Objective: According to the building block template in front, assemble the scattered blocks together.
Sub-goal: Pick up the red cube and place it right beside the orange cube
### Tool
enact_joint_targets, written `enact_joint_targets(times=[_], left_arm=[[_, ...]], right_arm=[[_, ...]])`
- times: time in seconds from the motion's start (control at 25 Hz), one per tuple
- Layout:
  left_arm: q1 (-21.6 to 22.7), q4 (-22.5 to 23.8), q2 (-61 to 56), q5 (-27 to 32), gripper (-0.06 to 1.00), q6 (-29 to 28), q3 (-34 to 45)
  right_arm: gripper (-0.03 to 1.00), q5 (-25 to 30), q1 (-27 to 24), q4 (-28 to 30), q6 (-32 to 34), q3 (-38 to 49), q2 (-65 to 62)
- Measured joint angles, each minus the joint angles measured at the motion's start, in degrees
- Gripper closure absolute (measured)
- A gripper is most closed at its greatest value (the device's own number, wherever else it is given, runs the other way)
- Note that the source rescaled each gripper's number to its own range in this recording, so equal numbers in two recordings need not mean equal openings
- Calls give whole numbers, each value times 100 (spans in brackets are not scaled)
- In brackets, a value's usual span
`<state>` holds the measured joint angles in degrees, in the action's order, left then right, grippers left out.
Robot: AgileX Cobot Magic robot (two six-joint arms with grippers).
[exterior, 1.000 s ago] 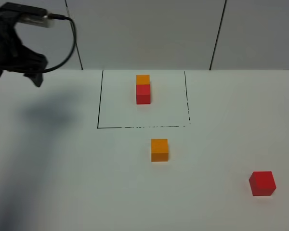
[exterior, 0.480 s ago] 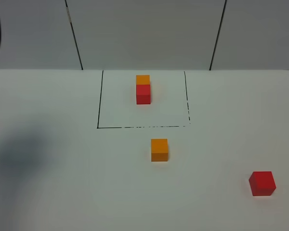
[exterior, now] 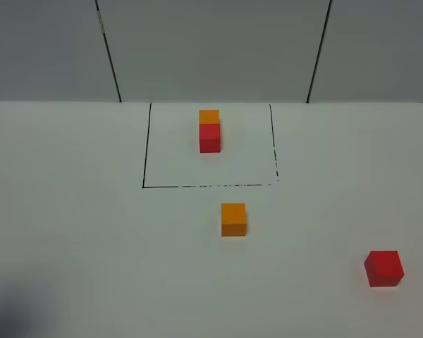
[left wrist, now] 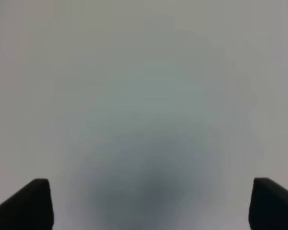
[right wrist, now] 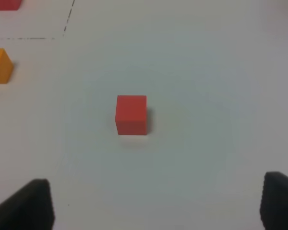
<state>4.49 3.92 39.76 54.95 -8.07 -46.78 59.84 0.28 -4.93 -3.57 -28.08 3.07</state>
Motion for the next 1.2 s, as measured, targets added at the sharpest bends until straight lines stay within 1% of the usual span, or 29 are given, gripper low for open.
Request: enact_joint_targets(times=[0.08,0.2,0.32,0.44,0.56,0.64,0.92,1.2], left_arm=[[-70,6,-591,-99,8,5,310],[-179,6,-1505,-70,9,88,713],[-199,0,-2206,34,11,102,1028],[-365,-95,-2692,86,13,128,1349],[-538,-149,-2986,211,16,209,1568],[-578,-171,-3200,272,17,287,1603],[-582,-502,-3790,291,21,560,1623],[-582,-510,-4000,360,22,641,1759]], right_arm=[[23,0,0,0,0,0,0],[23,0,0,0,0,0,0],[23,0,0,0,0,0,0],[23,0,0,0,0,0,0],[23,0,0,0,0,0,0],[23,0,0,0,0,0,0],[23,0,0,0,0,0,0],[23,0,0,0,0,0,0]])
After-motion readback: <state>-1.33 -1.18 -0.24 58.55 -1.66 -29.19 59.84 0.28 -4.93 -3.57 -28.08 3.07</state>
